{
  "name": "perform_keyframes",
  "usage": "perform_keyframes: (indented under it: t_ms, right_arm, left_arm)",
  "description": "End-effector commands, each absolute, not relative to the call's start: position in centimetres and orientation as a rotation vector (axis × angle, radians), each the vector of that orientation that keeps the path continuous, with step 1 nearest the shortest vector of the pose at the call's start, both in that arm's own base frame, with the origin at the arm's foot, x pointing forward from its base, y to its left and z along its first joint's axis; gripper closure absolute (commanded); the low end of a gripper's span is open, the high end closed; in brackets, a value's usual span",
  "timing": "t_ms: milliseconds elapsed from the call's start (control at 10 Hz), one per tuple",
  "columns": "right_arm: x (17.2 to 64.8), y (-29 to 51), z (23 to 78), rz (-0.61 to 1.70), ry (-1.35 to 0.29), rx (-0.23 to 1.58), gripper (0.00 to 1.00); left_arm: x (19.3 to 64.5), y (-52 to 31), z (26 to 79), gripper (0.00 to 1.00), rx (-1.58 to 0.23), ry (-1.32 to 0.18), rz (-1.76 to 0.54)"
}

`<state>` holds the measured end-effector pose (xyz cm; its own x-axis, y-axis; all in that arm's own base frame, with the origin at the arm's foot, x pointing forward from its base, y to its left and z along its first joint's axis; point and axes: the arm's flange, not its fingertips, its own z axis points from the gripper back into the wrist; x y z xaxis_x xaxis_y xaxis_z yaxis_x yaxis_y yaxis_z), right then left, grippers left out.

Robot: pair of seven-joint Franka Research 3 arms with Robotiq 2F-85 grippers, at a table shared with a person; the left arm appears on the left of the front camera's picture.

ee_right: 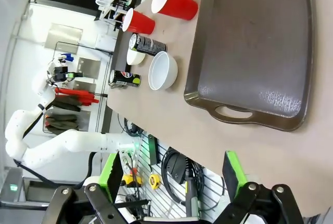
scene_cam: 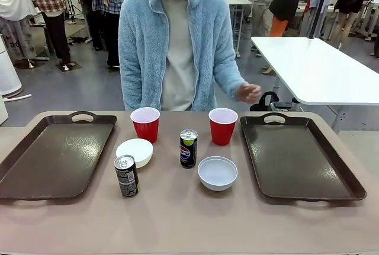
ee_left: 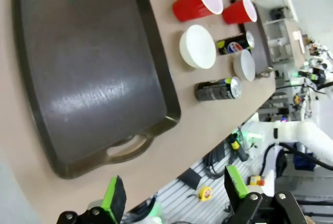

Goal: Prepare tableware on both trays.
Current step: Pick up a Picnic Bowl from the table and place it on a Handle tray.

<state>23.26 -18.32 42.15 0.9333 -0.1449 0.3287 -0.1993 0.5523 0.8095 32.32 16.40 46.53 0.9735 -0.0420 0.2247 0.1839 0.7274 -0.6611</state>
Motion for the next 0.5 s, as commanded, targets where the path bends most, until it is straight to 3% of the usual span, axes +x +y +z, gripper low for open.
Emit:
perform_keyframes:
  t_ms: [0, 100, 400]
  right_arm:
    - [23.3, -18.4, 41.8, 0.026, -0.375, 1.0, 0.0]
    - [23.3, -18.4, 41.8, 0.026, -0.375, 1.0, 0.0]
    - [23.3, -18.4, 41.8, 0.026, -0.375, 1.0, 0.0]
  left_arm:
    - [31.4, 15.4, 46.4, 0.0, -0.642, -0.309, -0.184]
    - [32.3, 16.4, 46.5, 0.0, -0.747, -0.2, -0.125]
    - [32.3, 16.4, 46.5, 0.0, -0.747, -0.2, -0.125]
